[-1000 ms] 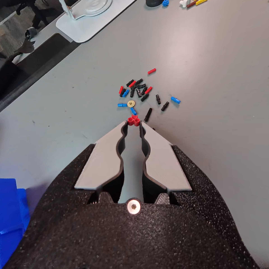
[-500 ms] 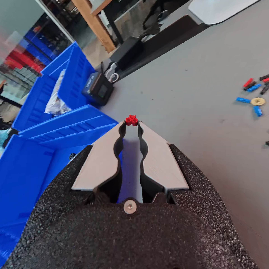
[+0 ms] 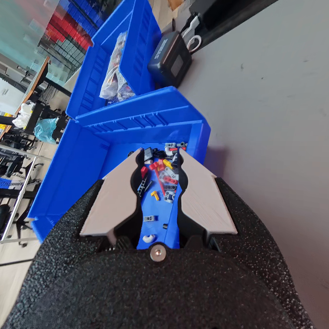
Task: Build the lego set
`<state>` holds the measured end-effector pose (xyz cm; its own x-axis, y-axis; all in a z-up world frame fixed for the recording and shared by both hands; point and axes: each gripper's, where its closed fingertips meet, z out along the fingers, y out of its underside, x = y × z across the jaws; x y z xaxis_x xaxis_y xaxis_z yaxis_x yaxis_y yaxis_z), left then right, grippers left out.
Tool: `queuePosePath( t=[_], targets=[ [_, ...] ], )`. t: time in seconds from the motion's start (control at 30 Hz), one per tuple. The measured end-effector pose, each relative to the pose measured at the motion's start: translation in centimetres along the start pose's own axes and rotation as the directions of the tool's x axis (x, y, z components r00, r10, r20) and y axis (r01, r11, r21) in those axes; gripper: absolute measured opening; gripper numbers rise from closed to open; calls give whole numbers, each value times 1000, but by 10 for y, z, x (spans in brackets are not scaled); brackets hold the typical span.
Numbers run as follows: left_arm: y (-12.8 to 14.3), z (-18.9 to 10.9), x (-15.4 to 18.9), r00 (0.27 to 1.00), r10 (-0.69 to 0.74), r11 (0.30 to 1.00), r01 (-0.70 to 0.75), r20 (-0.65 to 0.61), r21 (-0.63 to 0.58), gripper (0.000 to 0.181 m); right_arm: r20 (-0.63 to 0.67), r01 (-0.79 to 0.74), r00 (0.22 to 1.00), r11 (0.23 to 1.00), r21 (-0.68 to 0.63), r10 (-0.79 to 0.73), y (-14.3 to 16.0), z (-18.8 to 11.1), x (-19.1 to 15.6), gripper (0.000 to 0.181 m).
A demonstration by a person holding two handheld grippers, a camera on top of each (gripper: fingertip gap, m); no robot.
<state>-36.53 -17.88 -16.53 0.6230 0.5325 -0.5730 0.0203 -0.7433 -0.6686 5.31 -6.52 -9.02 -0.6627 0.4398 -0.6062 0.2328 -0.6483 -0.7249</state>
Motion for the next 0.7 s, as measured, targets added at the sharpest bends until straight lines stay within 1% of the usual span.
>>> queuePosePath(
  t=[0.03,0.1,0.13,0.17,0.2,0.23,0.27,0.33,0.37,0.43,0.47,0.53,0.6,0.63,0.67,0.7],
  targets=[
    [-10,-4,7,999,-8,999,9,-35,53,38,-6,3,1000,1000,1,-3,0,0,1,15],
    [-39,-22,35,984,-20,977,57,-177,205,37,-33,14,999,1000,4,-14,-1,-1,5,15],
    [-55,-36,58,956,-21,957,105,-293,272,37,-62,23,998,1000,7,-23,-2,-1,9,15],
    [-69,-54,88,899,-7,932,165,-439,323,36,-110,40,993,999,12,-39,-3,-3,17,15],
    [-82,-75,119,810,18,908,233,-587,349,36,-167,67,984,998,10,-64,-5,-5,25,15],
    [-91,-98,149,699,50,889,294,-713,350,35,-228,98,969,995,1,-95,-6,-8,34,15],
    [-98,-120,176,585,83,880,338,-807,335,35,-280,127,952,992,-11,-125,-7,-11,41,15],
    [-106,-162,220,372,142,870,395,-917,295,35,-347,182,920,983,-31,-182,-10,-16,49,15],
    [-107,-182,238,265,162,874,409,-950,263,35,-385,221,896,974,-48,-222,-12,-19,52,15],
    [-107,-214,267,83,183,890,409,-980,201,36,-448,326,820,934,-146,-356,-10,-22,59,15],
    [-107,-228,276,1,188,896,410,-982,172,35,-460,394,771,897,-200,-440,-10,-22,59,15],
    [-109,-249,286,-140,168,902,421,-976,94,33,-466,520,619,774,-361,-633,-4,-23,64,15],
    [-113,-259,289,-240,97,904,428,-966,-16,31,-426,592,443,614,-523,-789,3,-24,70,15],
    [-114,-262,290,-284,71,905,421,-956,-58,31,-399,609,368,542,-579,-840,6,-23,72,15],
    [-113,-264,292,-304,52,907,412,-951,-82,30,-370,618,315,485,-619,-874,10,-21,73,15],
    [-112,-263,294,-302,41,909,407,-952,-90,29,-341,625,279,439,-645,-898,13,-19,73,15]
  ],
)
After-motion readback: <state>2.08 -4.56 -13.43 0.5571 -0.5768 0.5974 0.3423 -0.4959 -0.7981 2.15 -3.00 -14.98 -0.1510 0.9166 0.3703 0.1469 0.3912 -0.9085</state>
